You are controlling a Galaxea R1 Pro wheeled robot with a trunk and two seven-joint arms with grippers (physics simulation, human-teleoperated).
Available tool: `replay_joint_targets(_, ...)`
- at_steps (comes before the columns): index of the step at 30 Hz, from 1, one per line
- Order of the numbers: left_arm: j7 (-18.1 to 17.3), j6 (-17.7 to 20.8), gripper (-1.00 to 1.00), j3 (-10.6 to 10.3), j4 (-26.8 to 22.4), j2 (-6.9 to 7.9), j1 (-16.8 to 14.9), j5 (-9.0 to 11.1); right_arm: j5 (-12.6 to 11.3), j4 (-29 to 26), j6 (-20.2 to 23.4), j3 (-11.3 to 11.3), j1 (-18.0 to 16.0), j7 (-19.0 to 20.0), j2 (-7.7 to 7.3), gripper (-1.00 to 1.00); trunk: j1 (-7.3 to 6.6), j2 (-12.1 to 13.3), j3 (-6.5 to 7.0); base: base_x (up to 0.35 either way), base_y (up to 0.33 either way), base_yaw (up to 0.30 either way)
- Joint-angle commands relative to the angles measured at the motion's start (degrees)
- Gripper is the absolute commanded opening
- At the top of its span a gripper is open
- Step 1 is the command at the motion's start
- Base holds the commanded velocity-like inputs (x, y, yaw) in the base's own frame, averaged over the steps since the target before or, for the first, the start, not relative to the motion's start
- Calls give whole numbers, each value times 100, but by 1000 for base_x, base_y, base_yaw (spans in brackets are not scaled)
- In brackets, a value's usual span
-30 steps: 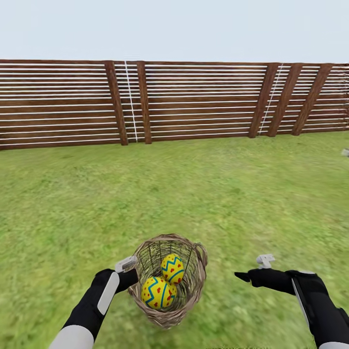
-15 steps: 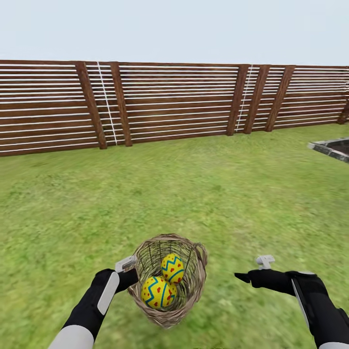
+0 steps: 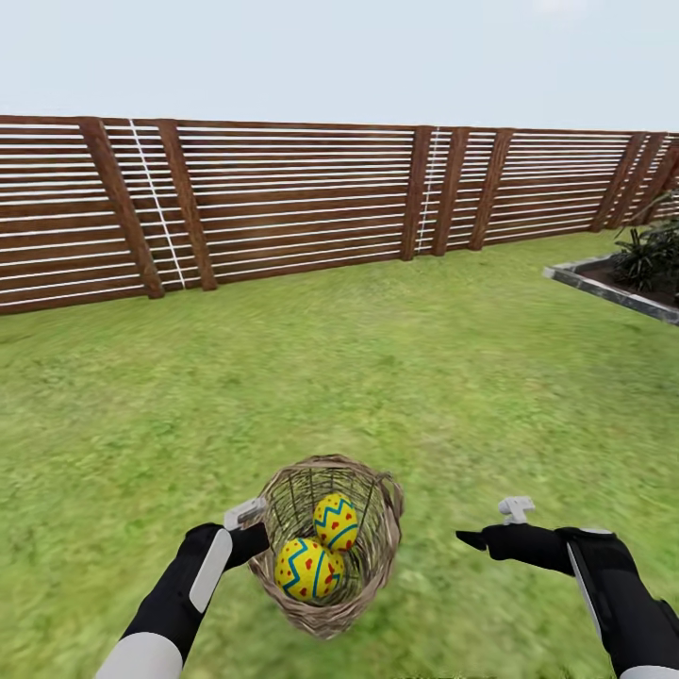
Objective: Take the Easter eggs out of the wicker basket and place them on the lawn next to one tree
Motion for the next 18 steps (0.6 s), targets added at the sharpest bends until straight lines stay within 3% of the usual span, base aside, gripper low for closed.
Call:
replay_joint_targets(1, 42, 15, -100, 14, -13, -5, -2, 109, 51, -4, 19, -11, -6, 50, 5, 100, 0, -3, -3, 0, 0, -270)
replay_joint_targets(15, 42, 17, -100, 14, -13, -7, -2, 109, 51, -3, 19, -11, -6, 50, 5, 100, 0, -3, 27, 0, 0, -270)
replay_joint_targets(18, 42, 15, -100, 14, -13, -9, -2, 109, 51, -4, 19, -11, -6, 51, 3, 100, 0, -3, 29, 0, 0, -84)
